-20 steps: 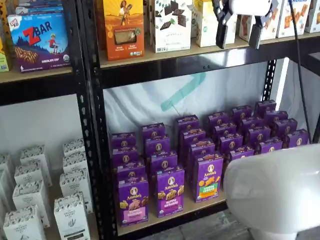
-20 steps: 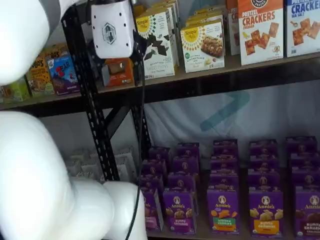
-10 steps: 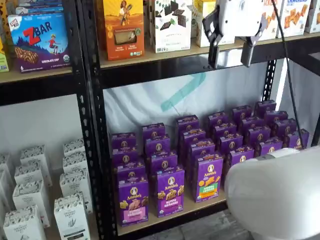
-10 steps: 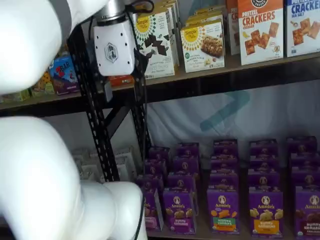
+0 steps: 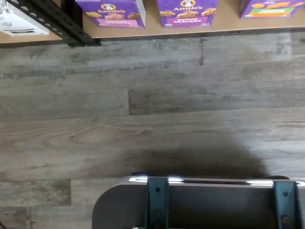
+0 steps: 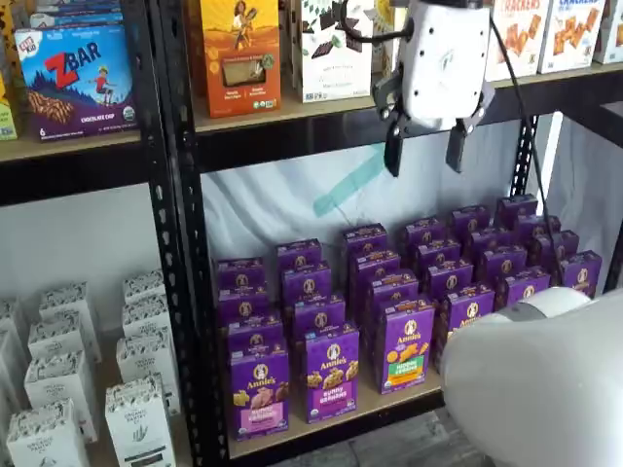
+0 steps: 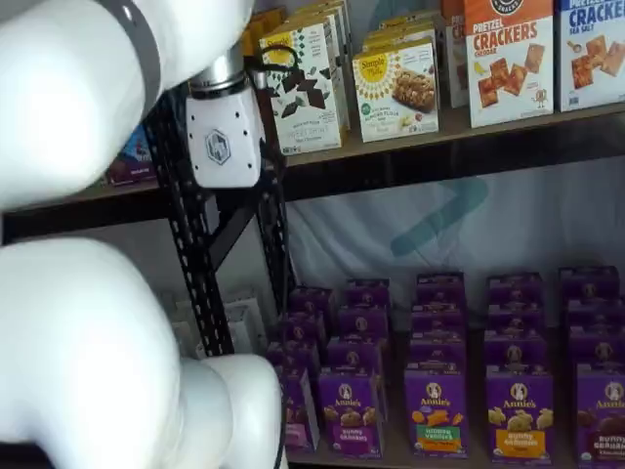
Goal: Pick up the purple box with a pink patch in the middle, on the bottom shelf, the first box from the left
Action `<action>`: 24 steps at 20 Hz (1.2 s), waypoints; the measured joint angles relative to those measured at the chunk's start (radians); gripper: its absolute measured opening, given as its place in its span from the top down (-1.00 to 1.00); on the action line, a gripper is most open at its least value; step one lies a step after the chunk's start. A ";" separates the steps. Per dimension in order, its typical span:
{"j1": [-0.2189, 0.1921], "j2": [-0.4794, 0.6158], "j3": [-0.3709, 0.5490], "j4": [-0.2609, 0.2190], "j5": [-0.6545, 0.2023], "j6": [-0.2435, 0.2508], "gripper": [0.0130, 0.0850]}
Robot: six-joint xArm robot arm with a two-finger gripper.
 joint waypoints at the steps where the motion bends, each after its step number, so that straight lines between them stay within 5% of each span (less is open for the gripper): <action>1: 0.009 -0.001 0.020 0.003 -0.020 0.008 -1.00; 14: 0.088 0.017 0.214 0.014 -0.263 0.063 -1.00; 24: 0.138 0.103 0.359 -0.030 -0.491 0.103 -1.00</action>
